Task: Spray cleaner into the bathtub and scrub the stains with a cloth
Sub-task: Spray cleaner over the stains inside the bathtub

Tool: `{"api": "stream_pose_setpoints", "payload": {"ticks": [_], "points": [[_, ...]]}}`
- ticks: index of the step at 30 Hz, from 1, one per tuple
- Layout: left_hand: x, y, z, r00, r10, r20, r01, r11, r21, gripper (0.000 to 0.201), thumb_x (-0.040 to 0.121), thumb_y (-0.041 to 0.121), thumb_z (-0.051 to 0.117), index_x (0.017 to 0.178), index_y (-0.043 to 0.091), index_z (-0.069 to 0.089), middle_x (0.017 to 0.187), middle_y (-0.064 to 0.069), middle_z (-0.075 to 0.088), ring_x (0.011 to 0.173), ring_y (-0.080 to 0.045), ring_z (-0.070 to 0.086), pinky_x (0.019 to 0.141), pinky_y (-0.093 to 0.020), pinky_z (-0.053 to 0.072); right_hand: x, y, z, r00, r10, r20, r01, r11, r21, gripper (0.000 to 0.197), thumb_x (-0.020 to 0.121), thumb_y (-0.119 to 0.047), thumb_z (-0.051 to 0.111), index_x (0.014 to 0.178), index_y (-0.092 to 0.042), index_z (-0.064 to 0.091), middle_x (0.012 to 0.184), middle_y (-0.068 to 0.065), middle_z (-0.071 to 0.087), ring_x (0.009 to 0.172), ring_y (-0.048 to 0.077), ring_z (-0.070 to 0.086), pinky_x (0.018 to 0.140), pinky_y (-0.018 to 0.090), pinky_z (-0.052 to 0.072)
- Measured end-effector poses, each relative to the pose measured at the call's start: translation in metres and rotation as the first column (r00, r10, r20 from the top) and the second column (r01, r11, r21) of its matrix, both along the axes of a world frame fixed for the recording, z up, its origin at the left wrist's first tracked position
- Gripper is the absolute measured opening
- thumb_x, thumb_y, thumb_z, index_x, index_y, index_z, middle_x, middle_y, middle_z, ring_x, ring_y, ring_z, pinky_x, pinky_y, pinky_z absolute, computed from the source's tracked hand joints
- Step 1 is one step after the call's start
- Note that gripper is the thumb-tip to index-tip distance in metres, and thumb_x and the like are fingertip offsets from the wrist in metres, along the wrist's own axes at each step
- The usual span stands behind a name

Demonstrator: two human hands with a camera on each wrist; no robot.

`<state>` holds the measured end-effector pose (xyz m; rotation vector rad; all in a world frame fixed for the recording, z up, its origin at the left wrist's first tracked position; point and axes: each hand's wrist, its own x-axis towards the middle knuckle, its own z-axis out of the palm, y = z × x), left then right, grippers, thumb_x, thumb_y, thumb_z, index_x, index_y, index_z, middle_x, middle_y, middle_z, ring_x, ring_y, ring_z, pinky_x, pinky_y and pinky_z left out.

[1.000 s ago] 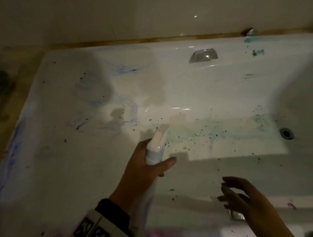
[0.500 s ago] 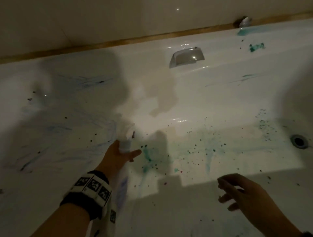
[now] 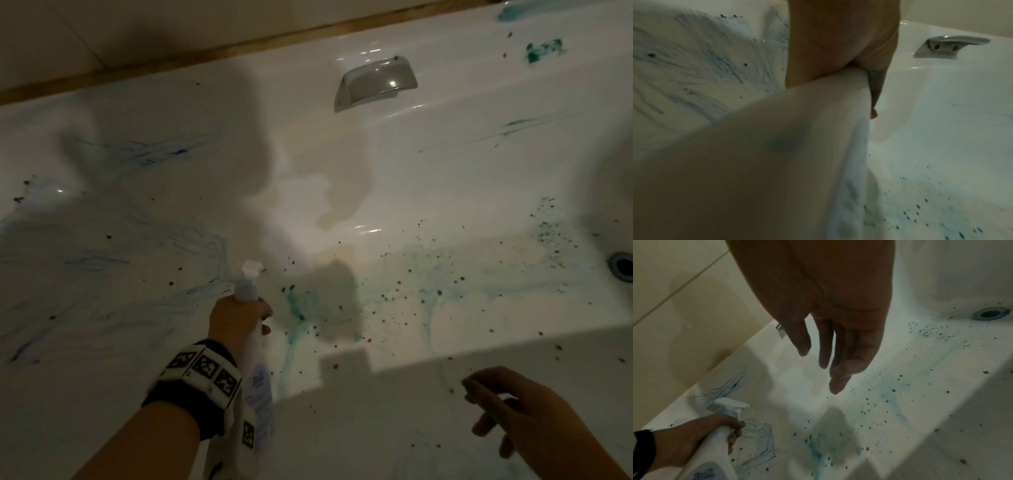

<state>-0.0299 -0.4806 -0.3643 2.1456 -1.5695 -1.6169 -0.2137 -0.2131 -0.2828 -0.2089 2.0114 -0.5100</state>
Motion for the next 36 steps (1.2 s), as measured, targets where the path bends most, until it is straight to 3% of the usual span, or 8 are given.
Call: {"api": "stream_pose_setpoints", "payload": {"ticks": [4,7,13,17,23,27,32,36], "points": [[0.001,0.003,-0.005,0.998,-0.024,0.059,0.023,1.0,0.012,0.016,0.076,0.002,0.07,0.066,0.006,0.058,0.054,-0.006,0.06,0.038,-0.012,0.058,0.058,-0.03,0.05,0.006,-0.003,-0.004,1.0,0.003,0.02,-0.003,1.0,0.001,0.005,0.088,-0.022,0.057,0.085,-0.019,0.061,0.084,0.004,0.066,0.066,0.024,0.066,0.051,0.029,0.051],[0.008,0.004,-0.006,1.0,-0.002,-0.018,0.004,0.995,0.1,0.012,0.077,-0.002,0.07,0.082,0.006,0.062,0.065,-0.014,0.058,0.053,-0.023,0.056,0.061,-0.034,0.052,0.011,-0.008,-0.007,0.999,0.032,0.025,-0.031,0.999,-0.029,0.005,0.088,-0.023,0.056,0.085,-0.02,0.059,0.086,0.001,0.065,0.066,0.02,0.066,0.048,0.024,0.049],[0.016,0.014,-0.007,0.995,0.035,0.097,-0.052,0.982,0.179,0.018,0.075,-0.003,0.071,0.066,-0.001,0.056,0.059,-0.013,0.054,0.05,-0.025,0.051,0.059,-0.033,0.049,0.017,-0.02,0.001,0.999,0.052,0.012,-0.05,0.992,-0.119,0.006,0.088,-0.025,0.056,0.085,-0.021,0.06,0.085,0.002,0.066,0.064,0.017,0.066,0.046,0.021,0.048],[0.022,0.021,-0.002,0.996,0.01,0.088,-0.038,0.943,0.33,0.012,0.077,-0.009,0.067,0.077,-0.001,0.058,0.062,-0.012,0.053,0.054,-0.023,0.049,0.044,-0.026,0.049,0.019,-0.022,0.008,0.997,0.08,0.017,-0.076,0.986,-0.149,0.004,0.088,-0.025,0.054,0.086,-0.023,0.057,0.086,0.0,0.065,0.063,0.015,0.065,0.046,0.019,0.048],[0.03,0.027,0.01,0.988,-0.031,0.154,-0.013,0.961,0.275,0.021,0.076,-0.008,0.068,0.062,0.0,0.054,0.055,-0.011,0.052,0.051,-0.025,0.048,0.056,-0.033,0.048,0.023,-0.018,0.017,0.998,0.071,-0.001,-0.07,0.985,-0.16,0.004,0.088,-0.024,0.055,0.085,-0.022,0.056,0.086,0.001,0.065,0.062,0.014,0.065,0.044,0.017,0.045],[0.041,0.03,0.024,0.988,-0.06,0.139,0.008,0.937,0.35,0.011,0.078,-0.01,0.065,0.076,-0.002,0.057,0.06,-0.013,0.052,0.054,-0.024,0.048,0.041,-0.025,0.047,0.029,-0.009,0.026,0.998,0.066,-0.019,-0.068,0.981,-0.179,0.006,0.089,-0.024,0.054,0.084,-0.023,0.057,0.084,-0.002,0.065,0.056,0.011,0.063,0.043,0.016,0.045],[0.059,0.039,0.046,0.972,-0.107,0.211,0.041,0.955,0.293,0.022,0.077,-0.007,0.068,0.061,-0.002,0.053,0.055,-0.012,0.052,0.05,-0.026,0.048,0.048,-0.031,0.044,0.044,0.004,0.042,0.997,0.065,-0.033,-0.07,0.979,-0.194,0.006,0.09,-0.023,0.054,0.085,-0.023,0.057,0.084,-0.003,0.064,0.06,0.012,0.065,0.045,0.019,0.049],[0.074,0.055,0.067,0.993,-0.106,0.049,0.087,0.95,0.299,0.012,0.078,-0.01,0.065,0.077,0.001,0.061,0.06,-0.013,0.05,0.05,-0.024,0.046,0.04,-0.023,0.047,0.061,0.014,0.059,0.998,0.042,-0.039,-0.05,0.971,-0.235,0.006,0.091,-0.023,0.053,0.087,-0.021,0.058,0.085,0.0,0.065,0.062,0.016,0.066,0.046,0.02,0.049]]}}
